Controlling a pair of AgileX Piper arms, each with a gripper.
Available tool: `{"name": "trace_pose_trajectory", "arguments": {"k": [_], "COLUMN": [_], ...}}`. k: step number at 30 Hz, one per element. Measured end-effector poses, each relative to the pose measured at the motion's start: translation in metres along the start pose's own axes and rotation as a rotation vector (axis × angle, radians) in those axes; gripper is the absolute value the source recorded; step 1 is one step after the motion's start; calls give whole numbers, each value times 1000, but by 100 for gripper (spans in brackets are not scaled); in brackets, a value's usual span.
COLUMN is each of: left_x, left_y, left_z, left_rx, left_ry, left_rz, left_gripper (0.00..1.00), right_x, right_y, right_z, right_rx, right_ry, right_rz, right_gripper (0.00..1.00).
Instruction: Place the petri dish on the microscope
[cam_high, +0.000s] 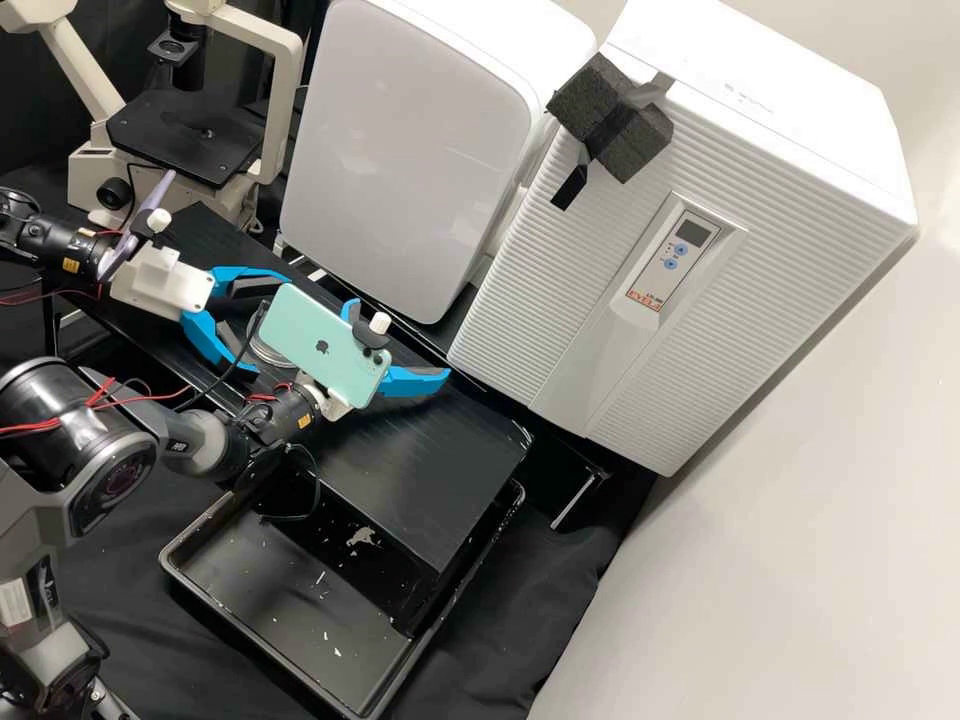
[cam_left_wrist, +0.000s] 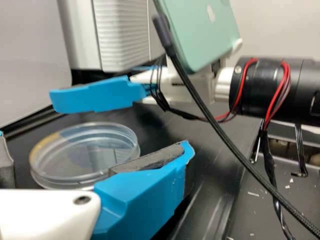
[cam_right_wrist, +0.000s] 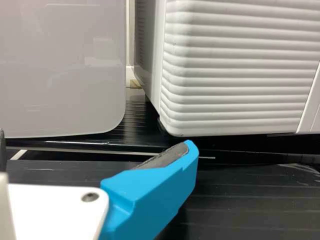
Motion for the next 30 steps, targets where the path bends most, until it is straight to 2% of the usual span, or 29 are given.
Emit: {"name": "trace_pose_trajectory", "arguments": {"k": [4,13,20,24,30], "left_x": [7,16,19,19,14], "left_y": [-3,-2,-6,-7,-18], "left_z": [0,-6,-9,-8,-8], "left_rx": [1,0,-44,-52,-82], "left_ry": [1,8,18,12,18], "left_rz": [-14,-6,-3,4,3], "left_gripper": [100,100,100,100,100], "right_x": [0,0,0,0,0], "right_y": [0,0,0,0,0], "right_z": [0,0,0,0,0], "right_rx": [0,0,0,0,0], "right_ry": [0,0,0,0,0], "right_rz": [0,0,0,0,0], "right_gripper": [100,100,100,100,100]}}
